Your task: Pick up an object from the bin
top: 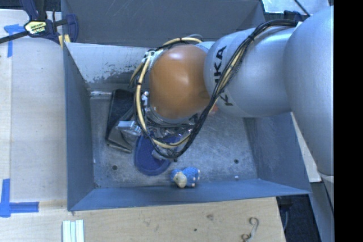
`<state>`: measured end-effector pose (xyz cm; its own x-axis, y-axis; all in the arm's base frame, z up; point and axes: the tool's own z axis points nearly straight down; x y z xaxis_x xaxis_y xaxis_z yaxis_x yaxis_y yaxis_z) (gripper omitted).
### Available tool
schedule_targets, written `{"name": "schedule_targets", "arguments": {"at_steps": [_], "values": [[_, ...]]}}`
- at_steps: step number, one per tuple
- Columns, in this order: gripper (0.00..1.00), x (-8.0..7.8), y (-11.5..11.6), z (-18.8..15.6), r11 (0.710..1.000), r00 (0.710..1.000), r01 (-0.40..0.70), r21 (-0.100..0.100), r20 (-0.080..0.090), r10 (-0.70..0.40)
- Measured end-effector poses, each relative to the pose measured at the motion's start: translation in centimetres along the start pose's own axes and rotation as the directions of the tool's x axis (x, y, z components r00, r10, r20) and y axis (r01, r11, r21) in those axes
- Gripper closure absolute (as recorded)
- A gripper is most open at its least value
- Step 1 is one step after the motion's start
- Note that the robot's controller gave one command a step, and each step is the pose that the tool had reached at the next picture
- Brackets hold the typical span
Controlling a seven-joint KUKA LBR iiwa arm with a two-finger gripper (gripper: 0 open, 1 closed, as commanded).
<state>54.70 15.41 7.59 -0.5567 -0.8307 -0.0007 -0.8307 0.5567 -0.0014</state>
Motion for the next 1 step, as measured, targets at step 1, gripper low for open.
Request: {"name": "schedule_targets", "arguments": {"at_steps": [1], "values": [[1.00, -0.12, 0.03, 0.19, 1.000, 1.000, -0.005, 0.002, 0.008, 0.005]]}}
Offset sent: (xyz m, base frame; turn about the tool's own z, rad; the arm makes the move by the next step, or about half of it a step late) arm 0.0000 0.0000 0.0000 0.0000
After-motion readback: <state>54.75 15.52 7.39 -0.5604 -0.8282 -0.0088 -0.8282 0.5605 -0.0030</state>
